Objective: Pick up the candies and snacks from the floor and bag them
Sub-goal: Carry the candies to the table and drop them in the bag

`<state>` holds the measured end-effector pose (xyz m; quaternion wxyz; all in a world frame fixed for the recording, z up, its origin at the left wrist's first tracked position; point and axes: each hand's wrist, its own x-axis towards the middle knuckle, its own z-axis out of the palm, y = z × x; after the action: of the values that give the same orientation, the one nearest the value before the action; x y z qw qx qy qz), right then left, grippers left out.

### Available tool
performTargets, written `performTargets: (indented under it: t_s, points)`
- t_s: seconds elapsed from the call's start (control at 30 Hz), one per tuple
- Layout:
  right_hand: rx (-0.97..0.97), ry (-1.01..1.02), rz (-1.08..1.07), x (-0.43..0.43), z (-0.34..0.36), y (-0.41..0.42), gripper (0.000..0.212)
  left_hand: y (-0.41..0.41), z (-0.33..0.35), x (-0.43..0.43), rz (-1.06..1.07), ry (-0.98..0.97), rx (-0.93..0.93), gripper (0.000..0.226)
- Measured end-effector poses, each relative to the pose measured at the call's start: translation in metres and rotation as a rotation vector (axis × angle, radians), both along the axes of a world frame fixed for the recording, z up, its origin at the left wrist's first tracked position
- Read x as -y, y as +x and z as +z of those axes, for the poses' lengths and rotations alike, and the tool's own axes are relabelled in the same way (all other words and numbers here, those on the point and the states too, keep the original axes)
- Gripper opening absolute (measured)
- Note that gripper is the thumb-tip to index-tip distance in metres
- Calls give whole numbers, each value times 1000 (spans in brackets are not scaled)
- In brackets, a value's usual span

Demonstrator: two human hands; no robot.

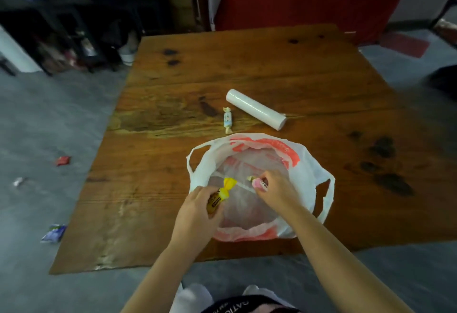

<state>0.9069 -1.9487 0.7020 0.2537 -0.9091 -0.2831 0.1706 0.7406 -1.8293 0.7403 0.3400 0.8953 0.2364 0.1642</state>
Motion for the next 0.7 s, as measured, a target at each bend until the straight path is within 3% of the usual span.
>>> performTargets:
  t_s: [0.2, 0.3, 0.57, 0.7]
  points:
    - [-18, 36, -5, 13, 20, 6, 41, 29, -7, 4, -21, 1, -100, 28]
    - [-13, 148, -19, 34, 39, -2, 48, 50, -16, 0, -18, 34, -245, 27]
    - [48, 218, -56, 72, 46, -20, 36, 66, -39, -3, -158, 176, -357, 21]
    - [50, 223, -9, 65, 45, -24, 34, 52, -33, 0, -164, 181, -323, 27]
